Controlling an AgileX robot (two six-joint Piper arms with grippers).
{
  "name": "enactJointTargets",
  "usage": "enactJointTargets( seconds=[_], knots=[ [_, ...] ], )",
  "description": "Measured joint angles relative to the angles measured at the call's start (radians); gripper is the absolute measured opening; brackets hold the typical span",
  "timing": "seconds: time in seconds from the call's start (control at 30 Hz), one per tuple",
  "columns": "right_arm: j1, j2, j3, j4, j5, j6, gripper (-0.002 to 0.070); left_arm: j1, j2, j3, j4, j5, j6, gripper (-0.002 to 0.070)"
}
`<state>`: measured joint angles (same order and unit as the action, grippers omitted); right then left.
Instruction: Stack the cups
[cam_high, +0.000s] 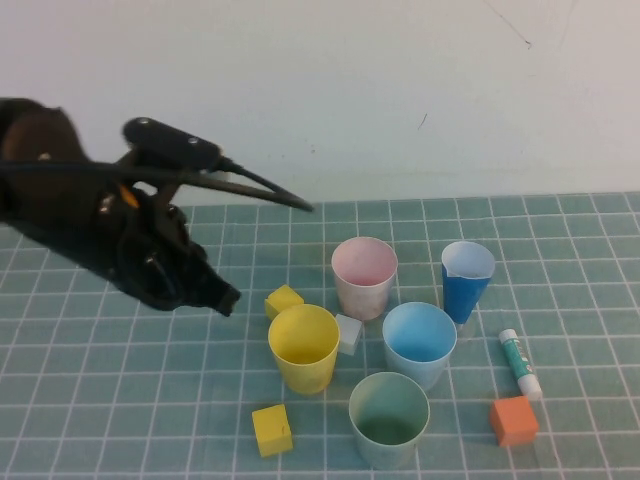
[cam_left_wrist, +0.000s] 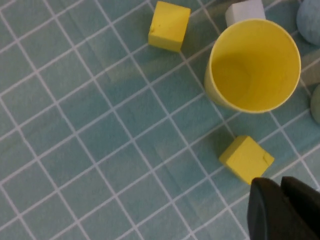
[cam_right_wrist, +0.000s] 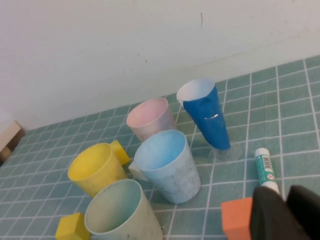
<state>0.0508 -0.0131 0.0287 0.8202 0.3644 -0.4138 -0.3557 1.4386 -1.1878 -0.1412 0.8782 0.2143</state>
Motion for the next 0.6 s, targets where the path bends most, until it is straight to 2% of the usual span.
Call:
enactJointTargets(
  seconds=[0.07,0.13,0.27,0.37,0.47,0.6],
  knots=[
    [0.000,0.000,0.000,0.000,0.000,-0.006,0.0071,-0.029,0.067,-0.058,0.011,0.008,-0.019,0.0031],
    [0.000,0.000,0.000,0.000,0.000,-0.012,0.0071,-0.049,0.142,-0.108,0.013,0.018,-0.035,0.0096],
    [0.000,0.000,0.000,0.000,0.000,-0.014,0.0071,-0.063,0.280,-0.199,0.009,0.026,-0.084,0.0309],
    [0.000,0.000,0.000,0.000,0.001,-0.016,0.0071,-0.065,0.372,-0.251,-0.001,0.026,-0.112,0.0442],
    [0.000,0.000,0.000,0.000,0.001,-0.016,0.0071,-0.065,0.456,-0.280,-0.015,0.026,-0.118,0.0489],
    [0.000,0.000,0.000,0.000,0.001,-0.021,0.0071,-0.067,0.543,-0.297,-0.031,0.028,-0.123,0.0502]
  ],
)
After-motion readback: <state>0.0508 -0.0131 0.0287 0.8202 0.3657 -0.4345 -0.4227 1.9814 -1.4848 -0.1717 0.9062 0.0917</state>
